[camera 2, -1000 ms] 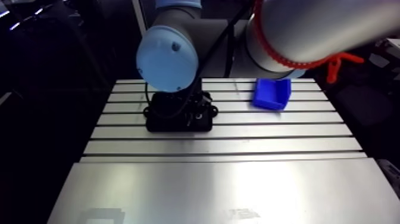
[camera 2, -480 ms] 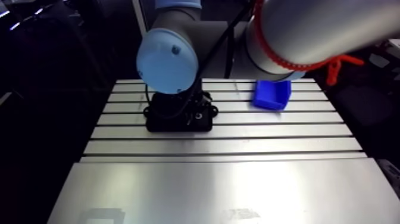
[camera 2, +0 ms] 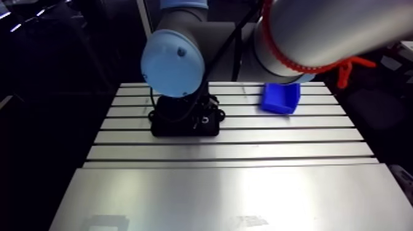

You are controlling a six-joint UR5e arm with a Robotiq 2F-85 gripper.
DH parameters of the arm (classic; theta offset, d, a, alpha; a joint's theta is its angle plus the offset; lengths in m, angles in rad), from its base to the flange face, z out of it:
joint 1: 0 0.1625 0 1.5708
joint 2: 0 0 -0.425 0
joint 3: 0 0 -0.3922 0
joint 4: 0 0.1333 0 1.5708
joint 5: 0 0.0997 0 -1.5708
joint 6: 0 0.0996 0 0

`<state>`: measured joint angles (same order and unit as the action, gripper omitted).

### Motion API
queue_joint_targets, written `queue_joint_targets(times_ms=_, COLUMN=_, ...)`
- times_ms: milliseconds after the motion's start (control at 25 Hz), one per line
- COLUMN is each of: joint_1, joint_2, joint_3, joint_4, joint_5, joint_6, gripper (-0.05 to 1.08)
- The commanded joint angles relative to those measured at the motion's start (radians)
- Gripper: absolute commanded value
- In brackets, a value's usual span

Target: Pick up the M10 bolt from the tray and put it into the blue bin.

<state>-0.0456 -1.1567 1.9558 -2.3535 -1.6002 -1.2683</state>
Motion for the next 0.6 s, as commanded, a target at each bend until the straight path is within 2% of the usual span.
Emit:
queue_joint_targets(times_ms=40, joint_1=0.003, joint_2=-0.008, joint_3=-0.004, joint_4=0.001, joint_5=0.000, joint_6=0.005, gripper=0.94)
queue_joint_targets(times_ms=400, joint_1=0.004, joint_2=-0.065, joint_3=-0.005, joint_4=0.001, joint_5=-0.005, joint_6=0.002, gripper=1.02)
queue_joint_targets(times_ms=480, joint_1=0.004, joint_2=-0.080, joint_3=-0.008, joint_4=0.006, joint_5=-0.016, joint_6=-0.001, gripper=1.02)
queue_joint_targets(times_ms=600, joint_1=0.006, joint_2=-0.106, joint_3=-0.015, joint_4=0.007, joint_5=-0.020, joint_6=-0.003, gripper=1.03)
